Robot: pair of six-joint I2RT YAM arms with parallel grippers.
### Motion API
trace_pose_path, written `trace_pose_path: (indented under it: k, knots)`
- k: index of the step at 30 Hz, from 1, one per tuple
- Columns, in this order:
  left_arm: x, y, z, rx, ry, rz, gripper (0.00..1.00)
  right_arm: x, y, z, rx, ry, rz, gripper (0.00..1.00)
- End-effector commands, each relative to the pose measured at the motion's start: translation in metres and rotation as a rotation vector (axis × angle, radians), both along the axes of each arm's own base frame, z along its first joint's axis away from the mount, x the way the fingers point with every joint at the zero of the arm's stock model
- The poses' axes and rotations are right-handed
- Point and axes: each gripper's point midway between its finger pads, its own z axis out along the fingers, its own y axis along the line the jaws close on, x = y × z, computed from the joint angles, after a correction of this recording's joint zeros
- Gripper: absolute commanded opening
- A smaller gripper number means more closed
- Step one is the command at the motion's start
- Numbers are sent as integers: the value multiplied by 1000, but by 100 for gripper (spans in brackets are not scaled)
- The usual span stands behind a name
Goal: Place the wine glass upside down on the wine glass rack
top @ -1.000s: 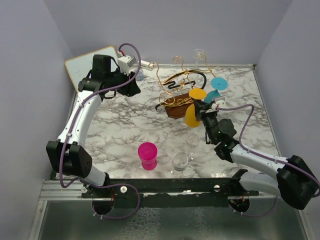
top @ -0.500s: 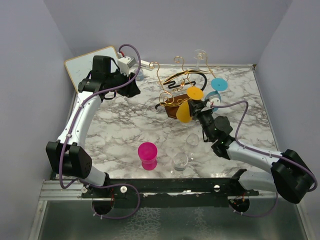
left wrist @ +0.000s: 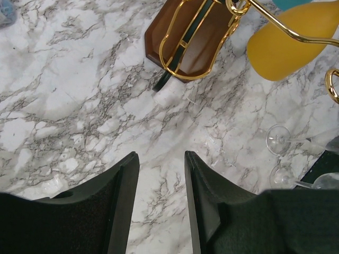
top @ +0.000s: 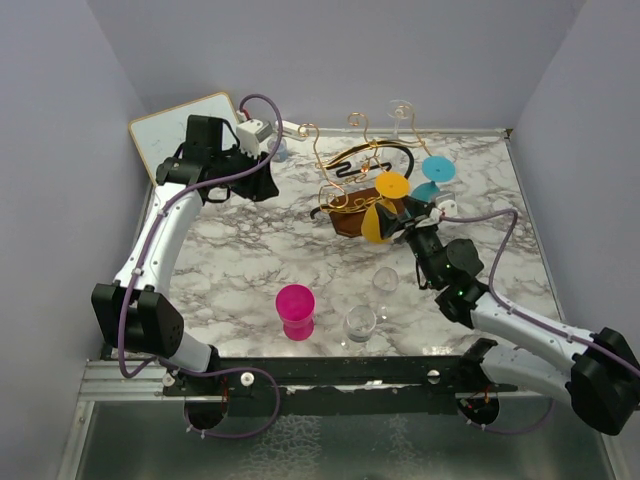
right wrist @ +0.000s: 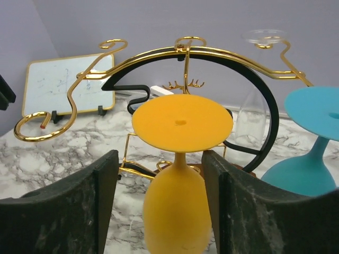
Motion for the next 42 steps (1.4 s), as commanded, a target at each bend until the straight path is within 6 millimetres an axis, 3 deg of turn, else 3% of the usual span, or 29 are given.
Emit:
trace_pose_path:
  k: [1,2,8,12,19,23,27,31,35,42]
  knots:
    - [-12,7,23,30,-55,11,44,-17,5,-14,-19,52,80,86]
    - [-15,9,27,37,-63,12,45,-20,6,-15,-18,61,92,99]
    - [-37,13,35,71,-81,-29,53,-40,-5,-18,-36,92,122,99]
    - [-60,4,38,51,-68,-99,54,-54,-17,-3,-38,73,125,99]
    - [-106,-30,66,-36,-135,-306,55,-64,-36,63,-42,-89,75,99]
    - [-111,-41,68,-42,-116,-348,56,-54,-40,107,45,-114,20,99]
    - [-114,-48,66,-48,-111,-370,57,-43,-9,112,-72,9,118,99]
    - [-116,-51,62,-34,-111,-382,57,-48,19,98,-213,113,268,99]
    - [-110,-46,54,1,-135,-336,58,-60,15,91,-318,343,295,100]
    - [-98,-30,28,13,-96,-243,59,-119,-19,65,-401,866,270,86]
